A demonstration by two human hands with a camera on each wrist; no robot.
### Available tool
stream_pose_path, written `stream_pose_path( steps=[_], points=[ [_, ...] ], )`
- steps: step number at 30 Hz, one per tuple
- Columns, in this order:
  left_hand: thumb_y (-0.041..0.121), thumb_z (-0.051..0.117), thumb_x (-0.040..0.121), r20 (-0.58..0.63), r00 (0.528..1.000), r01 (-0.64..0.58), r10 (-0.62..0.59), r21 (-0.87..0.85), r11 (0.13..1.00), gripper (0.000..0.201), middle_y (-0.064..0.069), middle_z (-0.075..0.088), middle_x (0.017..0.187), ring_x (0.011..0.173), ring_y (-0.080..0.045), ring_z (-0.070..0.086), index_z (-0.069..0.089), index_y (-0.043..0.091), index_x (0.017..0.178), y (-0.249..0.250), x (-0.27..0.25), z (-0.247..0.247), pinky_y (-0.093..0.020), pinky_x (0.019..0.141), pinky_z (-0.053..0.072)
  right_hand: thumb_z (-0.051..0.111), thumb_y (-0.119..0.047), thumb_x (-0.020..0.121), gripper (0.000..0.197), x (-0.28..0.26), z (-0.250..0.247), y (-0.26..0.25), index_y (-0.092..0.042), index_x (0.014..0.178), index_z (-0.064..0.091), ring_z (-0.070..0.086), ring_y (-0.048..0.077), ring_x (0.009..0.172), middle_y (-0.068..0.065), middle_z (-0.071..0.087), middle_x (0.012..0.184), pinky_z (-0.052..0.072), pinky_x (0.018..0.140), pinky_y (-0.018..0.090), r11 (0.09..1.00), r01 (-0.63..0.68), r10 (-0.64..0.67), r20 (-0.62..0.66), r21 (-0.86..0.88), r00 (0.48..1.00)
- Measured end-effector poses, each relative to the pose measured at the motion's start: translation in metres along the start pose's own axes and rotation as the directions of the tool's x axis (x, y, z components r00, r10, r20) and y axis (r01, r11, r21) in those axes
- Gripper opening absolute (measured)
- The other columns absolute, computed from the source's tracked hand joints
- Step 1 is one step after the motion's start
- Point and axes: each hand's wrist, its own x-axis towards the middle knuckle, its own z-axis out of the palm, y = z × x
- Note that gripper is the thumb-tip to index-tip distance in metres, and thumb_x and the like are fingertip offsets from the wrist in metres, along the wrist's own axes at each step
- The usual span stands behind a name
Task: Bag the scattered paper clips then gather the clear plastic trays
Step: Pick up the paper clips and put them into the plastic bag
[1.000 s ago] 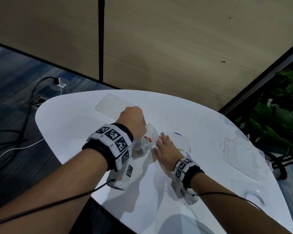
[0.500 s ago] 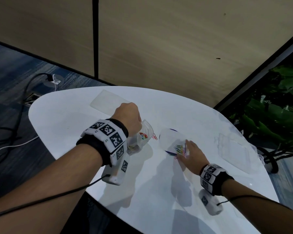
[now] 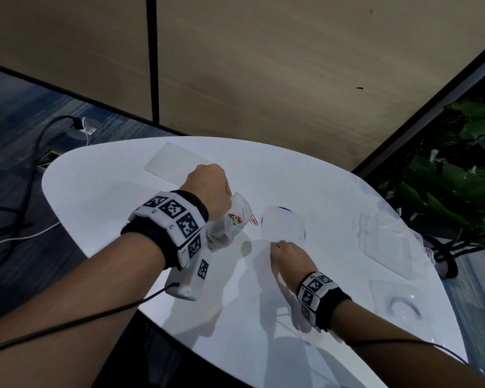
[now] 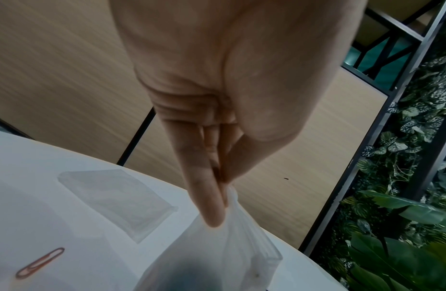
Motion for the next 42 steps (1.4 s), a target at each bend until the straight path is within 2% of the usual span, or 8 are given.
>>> stream_pose_path(
  steps=[7, 13, 17, 21, 27, 35, 39, 42],
  points=[
    [0.003, 0.058, 0.089, 0.007, 1.0, -0.009, 0.009, 0.007, 1.0, 0.019, -0.009, 0.071, 0.092, 0.089, -0.029, 0.072, 0.075, 0.008, 0.098, -0.004, 0.0, 0.001, -0.039, 0.085, 0.061, 0.063, -0.008, 0.082, 0.017, 0.029, -0.027, 0.034, -0.014, 0.088, 0.078, 0.068, 0.025, 0.086, 0.005, 0.073, 0.082, 0.053, 0.075, 0.027, 0.836, -0.232, 0.297, -0.055, 0.497, 0.953],
    [0.005, 0.06, 0.089, 0.009, 1.0, -0.014, 0.014, 0.002, 1.0, 0.018, -0.01, 0.071, 0.096, 0.089, -0.029, 0.072, 0.074, 0.009, 0.099, -0.003, 0.006, 0.005, -0.039, 0.085, 0.061, 0.076, 0.006, 0.077, 0.015, 0.039, -0.058, 0.05, 0.0, 0.091, 0.074, 0.073, 0.022, 0.072, 0.022, 0.072, 0.093, 0.061, 0.078, 0.029, -0.147, -0.237, 0.349, 0.274, 0.96, 0.896],
    [0.004, 0.06, 0.089, 0.005, 1.0, 0.001, -0.001, -0.036, 0.999, 0.016, -0.005, 0.068, 0.084, 0.087, -0.029, 0.072, 0.075, 0.009, 0.093, -0.002, 0.011, 0.011, -0.039, 0.083, 0.061, 0.069, 0.005, 0.084, 0.027, 0.033, -0.104, 0.015, 0.008, 0.111, 0.065, 0.072, 0.02, 0.077, 0.018, 0.071, 0.095, 0.059, 0.078, 0.022, -0.348, -0.126, 0.115, 0.176, 0.929, 0.978],
    [0.007, 0.061, 0.089, -0.008, 1.0, 0.023, -0.024, -0.085, 0.996, 0.015, -0.004, 0.068, 0.077, 0.088, -0.031, 0.073, 0.076, 0.008, 0.09, -0.003, 0.012, 0.013, -0.041, 0.084, 0.061, 0.071, 0.004, 0.083, 0.025, 0.027, -0.113, -0.021, 0.006, 0.107, 0.066, 0.072, 0.02, 0.071, 0.017, 0.071, 0.087, 0.06, 0.078, 0.026, -0.263, -0.072, 0.145, 0.113, 0.962, 0.983],
    [0.001, 0.055, 0.085, -0.027, 0.998, 0.044, -0.048, -0.132, 0.99, 0.022, -0.012, 0.075, 0.079, 0.085, -0.03, 0.075, 0.076, 0.006, 0.091, -0.002, 0.009, 0.009, -0.04, 0.084, 0.061, 0.078, -0.009, 0.078, 0.015, 0.018, -0.117, -0.03, -0.011, 0.092, 0.072, 0.073, 0.021, 0.07, 0.007, 0.072, 0.076, 0.061, 0.071, 0.035, 0.215, 0.211, 0.298, -0.27, 0.954, 0.916],
    [0.0, 0.057, 0.085, -0.005, 0.999, 0.037, -0.038, -0.144, 0.989, 0.021, -0.014, 0.075, 0.079, 0.08, -0.03, 0.075, 0.076, 0.005, 0.091, 0.0, 0.006, 0.008, -0.04, 0.08, 0.062, 0.061, -0.01, 0.088, 0.02, 0.013, -0.125, -0.044, -0.019, 0.094, 0.078, 0.069, -0.003, 0.076, -0.009, 0.076, 0.083, 0.051, 0.074, 0.009, 0.613, 0.299, -0.051, -0.342, 0.731, 0.938],
    [0.0, 0.057, 0.085, -0.043, 0.998, 0.033, -0.038, -0.111, 0.993, 0.022, -0.015, 0.075, 0.086, 0.085, -0.033, 0.074, 0.076, 0.005, 0.094, -0.004, 0.008, 0.005, -0.041, 0.081, 0.062, 0.05, 0.004, 0.089, 0.029, 0.028, -0.134, -0.021, -0.009, 0.091, 0.076, 0.074, 0.017, 0.076, 0.009, 0.075, 0.087, 0.062, 0.069, 0.031, 0.368, 0.264, 0.151, -0.338, 0.891, 0.929],
    [-0.001, 0.056, 0.084, -0.046, 0.998, 0.036, -0.041, -0.091, 0.995, 0.022, -0.017, 0.074, 0.088, 0.087, -0.034, 0.073, 0.075, 0.003, 0.095, -0.009, 0.008, 0.002, -0.04, 0.082, 0.062, 0.047, -0.006, 0.094, 0.03, 0.052, -0.104, 0.004, -0.011, 0.109, 0.073, 0.071, 0.022, 0.098, 0.009, 0.073, 0.11, 0.055, 0.093, 0.037, 0.622, 0.117, 0.187, -0.291, 0.774, 0.938]
  ],
)
